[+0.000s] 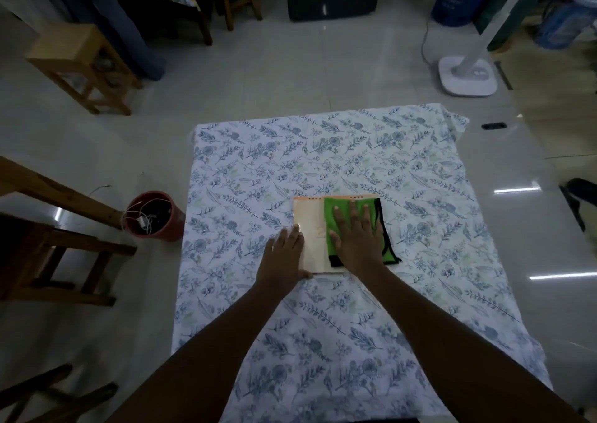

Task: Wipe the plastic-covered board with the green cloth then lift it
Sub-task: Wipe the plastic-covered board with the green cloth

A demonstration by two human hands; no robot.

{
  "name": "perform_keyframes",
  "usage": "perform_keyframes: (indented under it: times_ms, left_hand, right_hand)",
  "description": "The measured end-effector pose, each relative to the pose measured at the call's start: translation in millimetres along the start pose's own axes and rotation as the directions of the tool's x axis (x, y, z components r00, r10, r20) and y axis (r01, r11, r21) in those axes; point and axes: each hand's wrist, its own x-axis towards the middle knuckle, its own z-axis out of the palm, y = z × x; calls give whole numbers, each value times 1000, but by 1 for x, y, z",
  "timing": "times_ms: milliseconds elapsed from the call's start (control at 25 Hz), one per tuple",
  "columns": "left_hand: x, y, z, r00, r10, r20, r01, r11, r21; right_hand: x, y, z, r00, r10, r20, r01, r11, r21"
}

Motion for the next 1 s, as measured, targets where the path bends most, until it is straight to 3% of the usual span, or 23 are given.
perform_keyframes:
  times_ms: [120, 320, 520, 640, 760, 1000]
  left_hand:
    - [-2, -3, -2, 1000, -16, -20, 15, 1000, -21]
    - [2, -23, -1, 999, 17, 44, -16, 1000, -25]
    - [-3, -22, -3, 998, -50, -22, 46, 986, -160]
    - [-2, -20, 1, 993, -80, -82, 57, 967, -249]
    - [-3, -23, 5, 989, -129, -67, 104, 949, -297]
    - [-6, -22, 6, 984, -149, -99, 115, 950, -289]
  right_hand:
    - [10, -25, -1, 1000, 21, -7, -21, 999, 36]
    - [2, -39, 7, 986, -165, -5, 166, 986, 4]
    - [14, -60, 5, 996, -92, 5, 92, 995, 43]
    - [-22, -59, 14, 988, -151, 2, 151, 988, 28]
    - [3, -58, 11, 978, -208, -2, 208, 978, 30]
    - [-1, -67, 14, 984, -177, -26, 178, 983, 48]
